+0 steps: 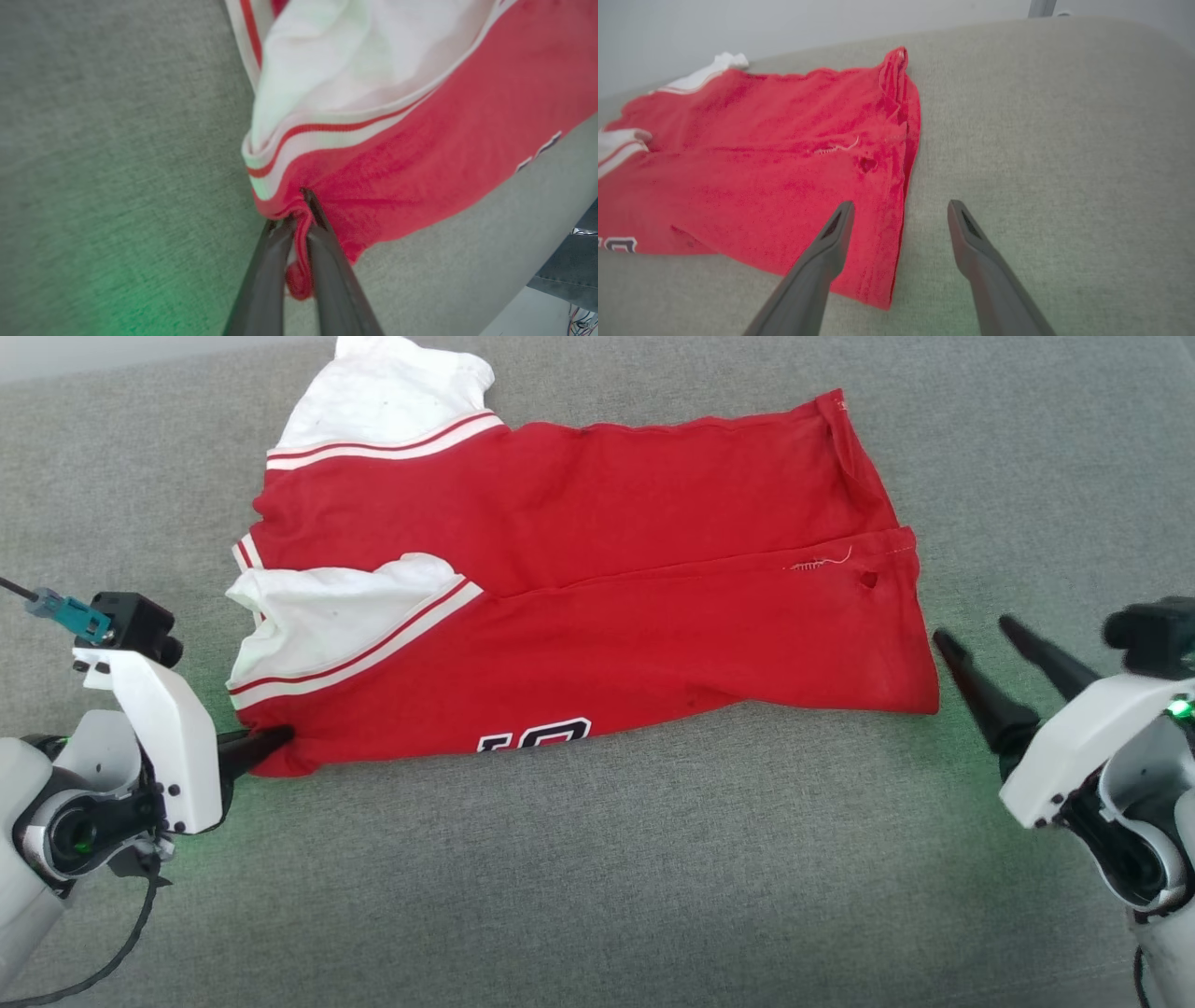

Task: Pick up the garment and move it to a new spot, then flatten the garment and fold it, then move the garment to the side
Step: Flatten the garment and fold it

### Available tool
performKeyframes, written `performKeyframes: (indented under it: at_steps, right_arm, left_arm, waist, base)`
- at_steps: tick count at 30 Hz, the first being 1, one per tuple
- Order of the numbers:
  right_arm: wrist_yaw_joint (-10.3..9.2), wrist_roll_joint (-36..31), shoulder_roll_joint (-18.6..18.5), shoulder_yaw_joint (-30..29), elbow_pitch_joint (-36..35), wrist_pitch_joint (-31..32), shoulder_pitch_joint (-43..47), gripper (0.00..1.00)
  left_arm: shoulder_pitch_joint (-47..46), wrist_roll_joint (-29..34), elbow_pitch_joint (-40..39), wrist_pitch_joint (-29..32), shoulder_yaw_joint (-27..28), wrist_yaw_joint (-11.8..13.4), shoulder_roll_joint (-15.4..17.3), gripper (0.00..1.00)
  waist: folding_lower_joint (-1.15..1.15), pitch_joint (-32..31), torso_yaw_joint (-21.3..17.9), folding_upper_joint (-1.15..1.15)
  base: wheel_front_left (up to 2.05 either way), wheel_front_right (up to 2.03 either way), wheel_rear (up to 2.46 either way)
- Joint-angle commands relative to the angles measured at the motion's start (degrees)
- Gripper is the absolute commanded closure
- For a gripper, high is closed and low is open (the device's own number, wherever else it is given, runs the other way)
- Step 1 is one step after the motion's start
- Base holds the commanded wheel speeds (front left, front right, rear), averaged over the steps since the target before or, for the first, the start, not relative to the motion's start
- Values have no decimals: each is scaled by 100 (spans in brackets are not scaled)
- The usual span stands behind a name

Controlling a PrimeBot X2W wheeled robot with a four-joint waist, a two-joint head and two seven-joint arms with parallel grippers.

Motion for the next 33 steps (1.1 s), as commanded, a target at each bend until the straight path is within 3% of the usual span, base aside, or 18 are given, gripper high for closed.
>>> performKeyframes:
  at_steps: [1,8,14,16,17,18,19,24,33]
  right_arm:
    - [-3,-62,-124,183,-46,254,-72,0]
    - [-3,-120,-580,826,-49,1417,-560,0]
    - [-2,-142,-725,1237,584,2312,-987,0]
    - [-2,-49,-730,1439,730,2530,-995,51]
    - [-2,-49,-730,1439,730,2530,-995,51]
    - [-2,32,-705,1467,774,2550,-1001,70]
    - [-2,83,-697,1478,810,2542,-1008,100]
    - [-2,196,-842,1439,818,2275,-923,100]
    - [-3,325,-1265,1220,342,2143,-384,100]
  left_arm:
    - [183,22,20,25,-192,-40,-265,100]
    - [36,191,-71,-167,-194,-105,-392,100]
    - [-130,425,-139,-358,-215,-137,-555,100]
    - [-160,484,-115,-442,-215,-154,-629,100]
    - [-160,484,-115,-442,-215,-154,-629,100]
    - [-163,504,-101,-491,-220,-165,-666,100]
    - [-154,515,-83,-544,-224,-164,-702,100]
    - [13,510,-38,-731,-268,-200,-726,100]
    - [637,312,-717,-1063,-255,-213,-204,100]
  waist:
    - [0,5,4,0]
    - [0,120,178,0]
    - [0,293,436,0]
    - [0,305,513,0]
    - [0,305,513,0]
    - [0,297,547,0]
    - [0,283,573,0]
    - [0,125,678,0]
    - [0,-267,800,0]
  base:
    - [0,0,0]
    - [0,0,0]
    - [0,0,0]
    - [0,0,0]
    - [0,0,0]
    - [0,0,0]
    - [0,0,0]
    - [0,0,0]
    - [0,0,0]
